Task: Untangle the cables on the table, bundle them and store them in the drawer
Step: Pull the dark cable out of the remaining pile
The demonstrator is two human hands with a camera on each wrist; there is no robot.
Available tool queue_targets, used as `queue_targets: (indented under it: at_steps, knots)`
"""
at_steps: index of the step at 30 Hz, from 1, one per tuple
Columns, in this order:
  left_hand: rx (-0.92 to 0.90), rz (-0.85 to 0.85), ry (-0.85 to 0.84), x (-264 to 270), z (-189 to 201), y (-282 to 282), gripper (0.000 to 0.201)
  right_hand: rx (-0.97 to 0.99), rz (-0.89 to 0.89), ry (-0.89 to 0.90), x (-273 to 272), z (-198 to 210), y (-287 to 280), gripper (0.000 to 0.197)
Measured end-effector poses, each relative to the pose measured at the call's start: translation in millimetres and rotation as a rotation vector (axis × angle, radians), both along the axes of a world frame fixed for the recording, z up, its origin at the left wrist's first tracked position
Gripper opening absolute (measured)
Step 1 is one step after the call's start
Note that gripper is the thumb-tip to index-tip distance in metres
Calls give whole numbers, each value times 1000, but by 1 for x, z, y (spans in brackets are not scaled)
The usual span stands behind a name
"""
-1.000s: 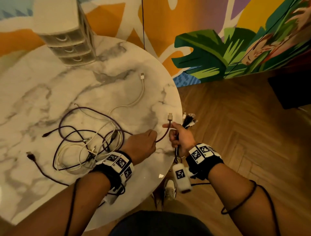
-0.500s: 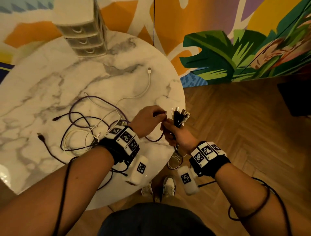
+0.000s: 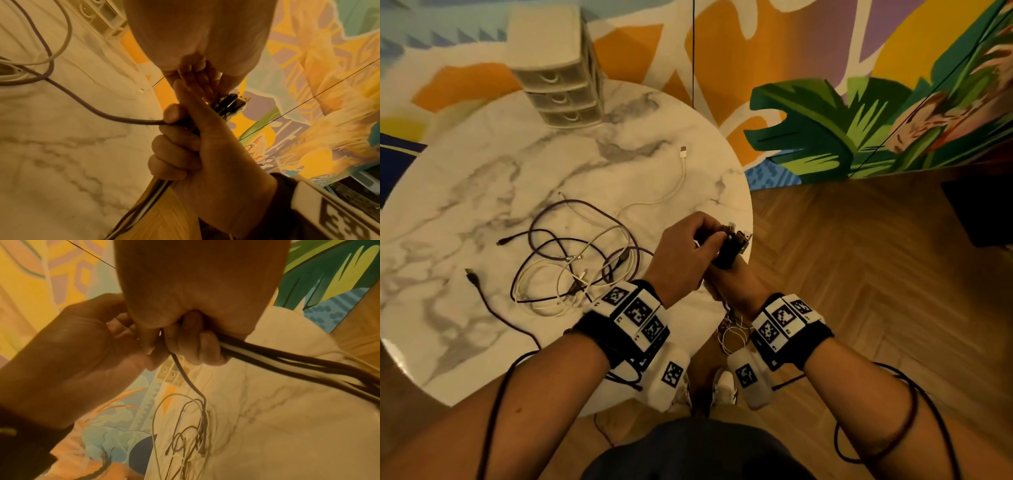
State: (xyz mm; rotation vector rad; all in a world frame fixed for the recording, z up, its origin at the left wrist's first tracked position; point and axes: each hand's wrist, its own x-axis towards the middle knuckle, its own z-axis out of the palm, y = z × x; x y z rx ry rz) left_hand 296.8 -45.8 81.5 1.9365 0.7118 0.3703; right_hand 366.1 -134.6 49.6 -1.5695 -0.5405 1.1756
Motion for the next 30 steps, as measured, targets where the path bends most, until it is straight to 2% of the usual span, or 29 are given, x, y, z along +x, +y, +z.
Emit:
queue_targets:
  at_steps: [4,7,10,11,13,15,17,19,21,24,25,27,29,30]
  knots:
    - [-26,21,-45,-1,5,-5,5,41,-26,26,-5,3,-1,36]
    - [-117,78,-89,-5,2,-10,4,40,-41,69,-5,3,-5,50]
    - [-231,139,-82,-12,-12,-13,12,-33,-160,2,0,1,-12,56]
    - [-232,99,-23,-16,-19,-12,14,-48,-206,-44,3,-1,-14,52]
    - [-109,-90,215,-28,-39,-10,17,-14,-252,-94,9,-6,-14,48]
    - [42,-249,418,-45,-59,-8,18,29,-285,-123,13,-12,-11,57]
    - [94,-292,473,-63,-74,-5,15,58,-356,-98,15,-13,-8,63]
    - [113,-265,507,-80,-83,3,13,124,-390,-4,16,-10,-7,65]
    - [156,-223,563,-95,-89,17,19,206,-390,195,19,-5,-9,70]
    - [223,-135,598,-110,-95,45,45,248,-351,437,23,7,-12,66]
    - [240,-88,591,-111,-93,56,46,264,-328,459,25,12,-13,64]
    - [263,74,544,-106,-80,75,31,280,-306,412,28,21,-12,61]
    - [336,224,416,-96,-64,88,20,249,-316,298,31,27,-8,58]
    - [377,276,384,-92,-58,90,22,221,-324,219,30,29,-5,58]
